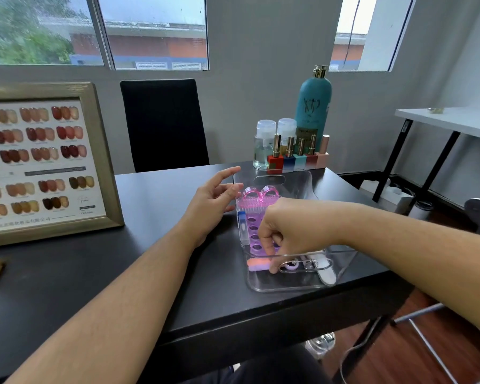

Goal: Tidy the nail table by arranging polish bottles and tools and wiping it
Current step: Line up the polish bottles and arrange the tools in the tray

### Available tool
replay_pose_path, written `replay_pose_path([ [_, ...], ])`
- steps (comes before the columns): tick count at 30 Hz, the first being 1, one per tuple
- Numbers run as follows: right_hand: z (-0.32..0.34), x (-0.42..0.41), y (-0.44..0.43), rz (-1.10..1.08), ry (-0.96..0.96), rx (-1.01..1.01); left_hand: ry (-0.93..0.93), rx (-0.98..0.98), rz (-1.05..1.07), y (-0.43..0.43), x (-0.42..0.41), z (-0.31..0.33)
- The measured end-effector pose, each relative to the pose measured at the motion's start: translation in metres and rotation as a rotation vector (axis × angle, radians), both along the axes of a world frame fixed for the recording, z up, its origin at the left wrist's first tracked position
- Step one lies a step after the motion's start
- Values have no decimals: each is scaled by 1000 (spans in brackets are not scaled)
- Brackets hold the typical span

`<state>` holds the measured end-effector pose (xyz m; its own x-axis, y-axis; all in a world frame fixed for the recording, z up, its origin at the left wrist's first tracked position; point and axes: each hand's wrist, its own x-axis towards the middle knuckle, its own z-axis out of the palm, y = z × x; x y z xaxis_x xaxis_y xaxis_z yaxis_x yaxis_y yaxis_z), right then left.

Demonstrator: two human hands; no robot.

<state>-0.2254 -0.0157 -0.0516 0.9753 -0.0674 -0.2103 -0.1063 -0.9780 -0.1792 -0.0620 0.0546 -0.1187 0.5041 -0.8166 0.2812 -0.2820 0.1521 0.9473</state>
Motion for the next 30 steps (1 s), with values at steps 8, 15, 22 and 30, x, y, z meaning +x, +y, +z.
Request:
replay_pose_path([
  [8, 0, 1, 2, -2, -31, 3, -5, 11, 4, -1, 1, -1],
  [15, 5, 0, -2, -40, -92, 11, 0, 9, 0, -1, 2, -2],
  [22, 17, -7, -23, -143, -53, -12, -15, 16, -2, -1, 2, -1],
  [30, 5, -3, -19, -154, -18, -40, -4, 15, 3, -1, 2, -1],
])
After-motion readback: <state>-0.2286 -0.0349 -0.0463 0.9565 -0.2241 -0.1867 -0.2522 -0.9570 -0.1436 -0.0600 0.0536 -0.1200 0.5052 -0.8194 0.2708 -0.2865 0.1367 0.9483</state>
